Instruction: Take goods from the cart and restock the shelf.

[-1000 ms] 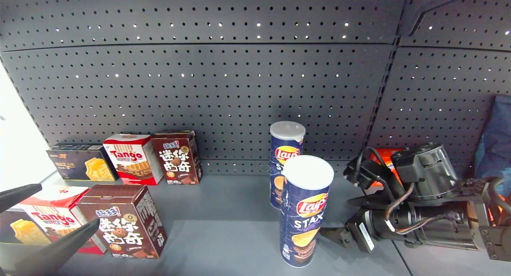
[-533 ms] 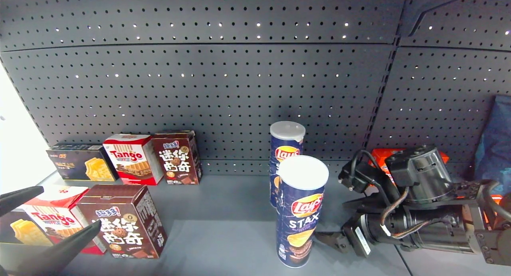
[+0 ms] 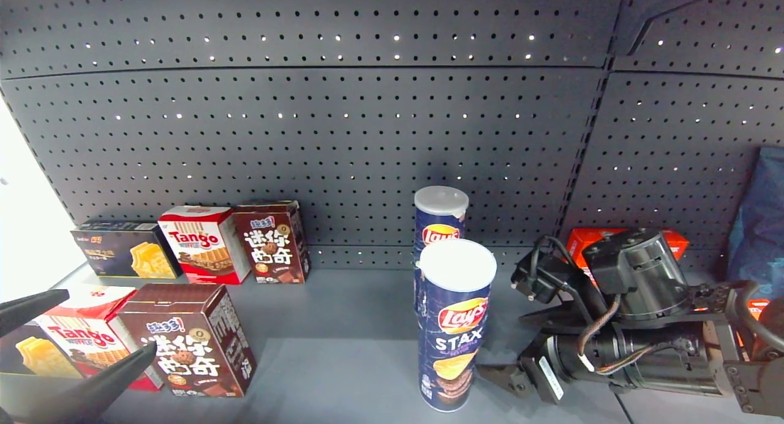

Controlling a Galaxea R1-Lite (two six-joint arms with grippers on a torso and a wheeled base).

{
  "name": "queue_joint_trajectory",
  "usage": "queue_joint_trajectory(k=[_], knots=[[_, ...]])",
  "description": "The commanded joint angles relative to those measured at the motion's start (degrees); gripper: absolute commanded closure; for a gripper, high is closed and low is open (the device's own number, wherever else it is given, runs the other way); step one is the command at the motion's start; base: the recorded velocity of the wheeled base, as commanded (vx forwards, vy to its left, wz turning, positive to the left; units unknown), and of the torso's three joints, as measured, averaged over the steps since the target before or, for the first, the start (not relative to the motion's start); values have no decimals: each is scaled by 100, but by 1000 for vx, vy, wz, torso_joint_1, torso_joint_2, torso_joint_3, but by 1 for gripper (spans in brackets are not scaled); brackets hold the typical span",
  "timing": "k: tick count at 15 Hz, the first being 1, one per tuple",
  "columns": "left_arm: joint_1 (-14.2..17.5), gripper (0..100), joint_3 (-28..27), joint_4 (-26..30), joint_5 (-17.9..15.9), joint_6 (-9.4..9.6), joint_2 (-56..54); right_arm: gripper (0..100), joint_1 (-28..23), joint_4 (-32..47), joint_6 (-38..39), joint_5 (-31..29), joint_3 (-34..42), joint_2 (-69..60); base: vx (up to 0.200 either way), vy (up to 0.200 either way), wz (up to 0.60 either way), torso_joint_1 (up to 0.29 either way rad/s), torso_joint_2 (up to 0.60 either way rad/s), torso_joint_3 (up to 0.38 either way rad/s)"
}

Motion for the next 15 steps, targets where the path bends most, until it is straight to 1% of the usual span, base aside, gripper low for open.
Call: queue_joint_trajectory(k=[1,10,15], knots=[[-1,0,7,-3,2,-1,10,0,42,-1,-2,4,2,-14,0,0,0,0,0,0],[-1,0,-10,-3,-7,-1,10,0,-2,-1,-2,4,19,-84,0,0,0,0,0,0],[-1,0,-10,-3,-7,-1,10,0,-2,-1,-2,4,-95,92,0,0,0,0,0,0]])
